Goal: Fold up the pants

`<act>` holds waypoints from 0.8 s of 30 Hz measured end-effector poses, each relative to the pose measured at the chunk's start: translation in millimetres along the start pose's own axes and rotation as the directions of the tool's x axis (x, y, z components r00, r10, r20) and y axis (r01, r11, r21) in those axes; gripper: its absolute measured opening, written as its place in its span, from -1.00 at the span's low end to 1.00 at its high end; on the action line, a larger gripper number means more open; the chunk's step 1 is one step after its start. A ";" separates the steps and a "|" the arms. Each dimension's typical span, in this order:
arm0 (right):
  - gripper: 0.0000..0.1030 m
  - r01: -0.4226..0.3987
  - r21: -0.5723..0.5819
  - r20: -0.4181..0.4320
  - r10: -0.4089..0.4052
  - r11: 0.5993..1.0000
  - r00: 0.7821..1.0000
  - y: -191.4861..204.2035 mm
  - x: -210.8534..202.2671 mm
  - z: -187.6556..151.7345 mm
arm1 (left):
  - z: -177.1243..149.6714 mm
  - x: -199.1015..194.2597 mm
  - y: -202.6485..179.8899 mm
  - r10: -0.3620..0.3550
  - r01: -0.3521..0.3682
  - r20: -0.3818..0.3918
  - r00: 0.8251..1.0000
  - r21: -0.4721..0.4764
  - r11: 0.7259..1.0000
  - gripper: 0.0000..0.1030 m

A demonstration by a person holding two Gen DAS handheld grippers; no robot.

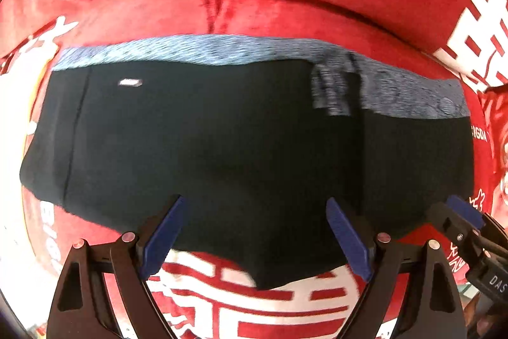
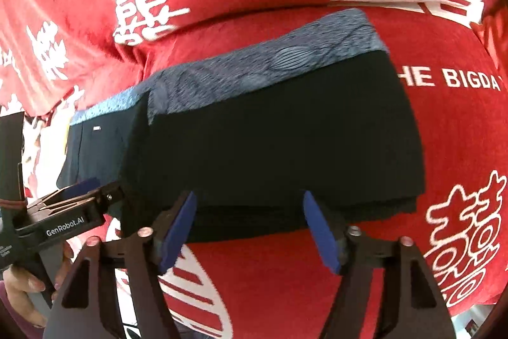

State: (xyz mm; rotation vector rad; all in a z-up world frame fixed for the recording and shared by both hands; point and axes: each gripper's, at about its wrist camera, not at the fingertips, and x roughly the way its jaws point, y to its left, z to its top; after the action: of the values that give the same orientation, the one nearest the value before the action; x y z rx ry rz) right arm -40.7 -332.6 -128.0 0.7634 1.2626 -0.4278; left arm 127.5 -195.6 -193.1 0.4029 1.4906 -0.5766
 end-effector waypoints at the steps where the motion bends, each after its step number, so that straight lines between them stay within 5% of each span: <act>1: 0.47 0.001 -0.006 -0.006 -0.001 1.000 1.000 4.4 1.3 -1.1 | -2.2 -1.1 7.0 0.002 -0.002 0.000 1.000 -0.010 1.000 0.76; 24: 0.52 0.071 -0.112 -0.162 -0.088 0.991 0.983 110.9 16.5 -41.4 | -64.6 -33.4 105.7 -0.021 0.012 -0.058 0.998 -0.148 0.989 0.76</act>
State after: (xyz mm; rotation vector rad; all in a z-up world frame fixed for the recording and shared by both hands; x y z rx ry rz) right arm 9.9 -224.8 -117.7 0.6704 1.4648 -0.3637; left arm 137.7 -69.3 -173.7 0.2949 1.5838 -0.4668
